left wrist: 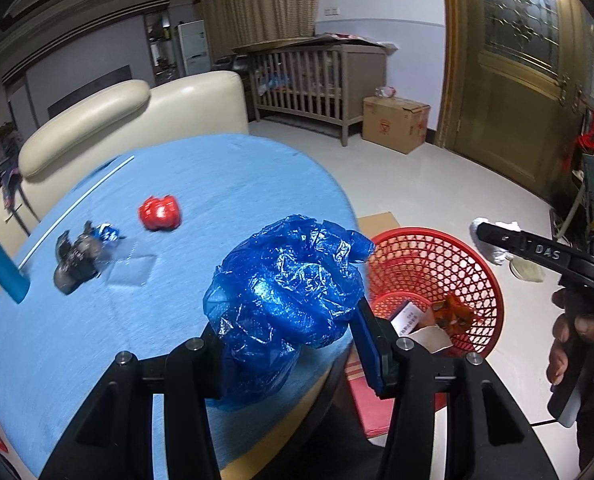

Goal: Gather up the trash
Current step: 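Drop the white bag and blue bag into the red basket, opening both tools, then grasp the clear plastic tray with the right tool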

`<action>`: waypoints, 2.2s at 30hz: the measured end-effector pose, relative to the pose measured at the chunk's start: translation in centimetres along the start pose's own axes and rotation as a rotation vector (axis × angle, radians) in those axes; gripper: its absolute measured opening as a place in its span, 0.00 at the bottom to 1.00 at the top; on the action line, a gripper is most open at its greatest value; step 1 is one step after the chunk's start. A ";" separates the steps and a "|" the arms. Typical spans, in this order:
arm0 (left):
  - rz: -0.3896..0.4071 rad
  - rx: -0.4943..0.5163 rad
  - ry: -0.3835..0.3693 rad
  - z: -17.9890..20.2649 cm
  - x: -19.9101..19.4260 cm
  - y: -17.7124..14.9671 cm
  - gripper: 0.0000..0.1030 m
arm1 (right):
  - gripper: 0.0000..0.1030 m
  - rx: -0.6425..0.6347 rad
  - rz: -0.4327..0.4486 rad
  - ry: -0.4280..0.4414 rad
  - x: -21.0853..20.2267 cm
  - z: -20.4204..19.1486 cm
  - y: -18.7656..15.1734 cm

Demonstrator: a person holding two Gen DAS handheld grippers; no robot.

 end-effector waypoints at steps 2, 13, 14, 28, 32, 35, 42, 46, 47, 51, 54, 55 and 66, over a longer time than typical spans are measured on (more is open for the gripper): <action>0.000 0.017 -0.006 0.8 0.2 0.3 0.51 | 0.41 0.011 -0.011 0.001 0.5 0.5 -0.1; -0.009 0.082 -0.040 4.2 1.3 1.2 0.51 | 0.72 0.093 -0.048 0.001 2.8 2.8 0.2; -0.011 0.087 -0.044 4.4 1.4 1.2 0.51 | 0.72 0.101 -0.043 0.010 2.6 2.9 0.4; -0.083 0.151 -0.163 9.9 5.0 2.1 0.51 | 0.72 0.178 0.015 0.008 -0.3 5.4 1.1; -0.112 0.155 -0.215 11.4 6.1 2.7 0.59 | 0.72 0.173 0.021 0.014 -0.7 5.1 1.2; -0.112 0.143 -0.202 11.1 6.2 3.3 0.70 | 0.72 0.170 0.022 0.018 -0.9 5.0 1.2; -0.068 -0.035 -0.134 4.0 4.4 3.4 0.77 | 0.72 0.157 0.023 0.019 -1.3 4.5 1.1; -0.057 -0.129 -0.071 -1.2 3.2 1.5 0.77 | 0.72 0.132 0.012 0.028 -1.2 3.1 0.8; -0.061 -0.155 -0.049 -2.7 2.9 0.7 0.77 | 0.72 0.123 0.009 0.031 -1.1 2.6 0.8; -0.072 -0.244 0.024 -7.5 1.8 -2.5 0.77 | 0.72 0.081 -0.005 0.048 -0.8 0.5 0.3; -0.081 -0.325 0.069 -11.0 0.9 -5.1 0.77 | 0.72 0.043 -0.025 0.060 -0.4 -1.5 -0.1; -0.083 -0.358 0.087 -12.3 0.5 -6.0 0.77 | 0.72 0.025 -0.031 0.063 -0.4 -2.3 -0.3; -0.079 -0.630 0.213 -22.2 -1.7 -12.8 0.78 | 0.72 -0.174 -0.131 0.114 2.1 -12.5 -4.2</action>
Point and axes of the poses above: each gripper's, at about its wrist camera, not at the fingertips, and x roughly the way its jaws point, z to its right, y to its top, the point moved 8 cm from there along x, roughly the way its jaws point, and after that the axes turned 3 degrees about x, right-handed, at the moved point
